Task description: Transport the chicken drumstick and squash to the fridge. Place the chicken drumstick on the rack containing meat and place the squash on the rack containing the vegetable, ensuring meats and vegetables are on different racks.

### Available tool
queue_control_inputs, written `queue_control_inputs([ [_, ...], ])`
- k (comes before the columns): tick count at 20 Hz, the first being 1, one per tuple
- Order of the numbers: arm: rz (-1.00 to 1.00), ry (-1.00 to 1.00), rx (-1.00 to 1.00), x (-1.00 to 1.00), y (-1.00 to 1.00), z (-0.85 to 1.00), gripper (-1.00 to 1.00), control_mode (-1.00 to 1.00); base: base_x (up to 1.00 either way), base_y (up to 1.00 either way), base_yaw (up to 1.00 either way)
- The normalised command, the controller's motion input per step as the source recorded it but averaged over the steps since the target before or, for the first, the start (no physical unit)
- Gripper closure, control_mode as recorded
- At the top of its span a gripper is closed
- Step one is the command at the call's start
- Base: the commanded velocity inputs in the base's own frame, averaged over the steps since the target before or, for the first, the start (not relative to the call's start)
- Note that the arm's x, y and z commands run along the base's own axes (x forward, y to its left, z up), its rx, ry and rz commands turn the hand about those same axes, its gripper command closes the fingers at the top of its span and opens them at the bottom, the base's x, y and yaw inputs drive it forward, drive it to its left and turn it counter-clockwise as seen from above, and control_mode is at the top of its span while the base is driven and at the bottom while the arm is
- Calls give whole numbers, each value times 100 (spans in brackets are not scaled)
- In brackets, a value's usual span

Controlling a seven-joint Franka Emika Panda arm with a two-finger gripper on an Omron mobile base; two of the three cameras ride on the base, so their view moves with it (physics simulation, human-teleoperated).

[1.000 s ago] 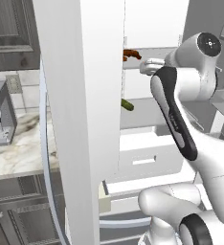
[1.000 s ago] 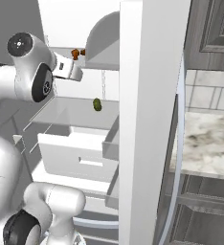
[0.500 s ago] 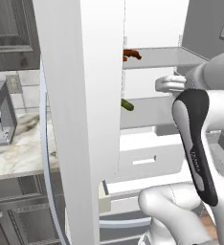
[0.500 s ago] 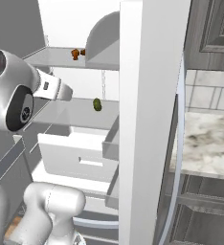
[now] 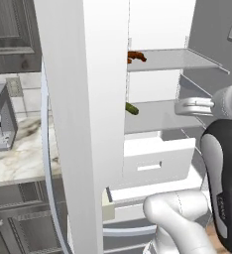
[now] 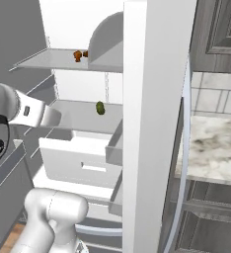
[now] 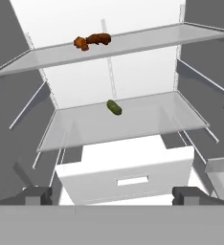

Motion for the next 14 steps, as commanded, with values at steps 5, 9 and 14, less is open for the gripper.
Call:
queue_control_inputs([
  [5,0,4,0,-82,0,0,-100,-100,0,0,0],
  [9,0,0,0,-25,0,0,-100,100,-75,0,0],
  [14,0,0,0,0,0,0,-100,100,-100,0,0],
])
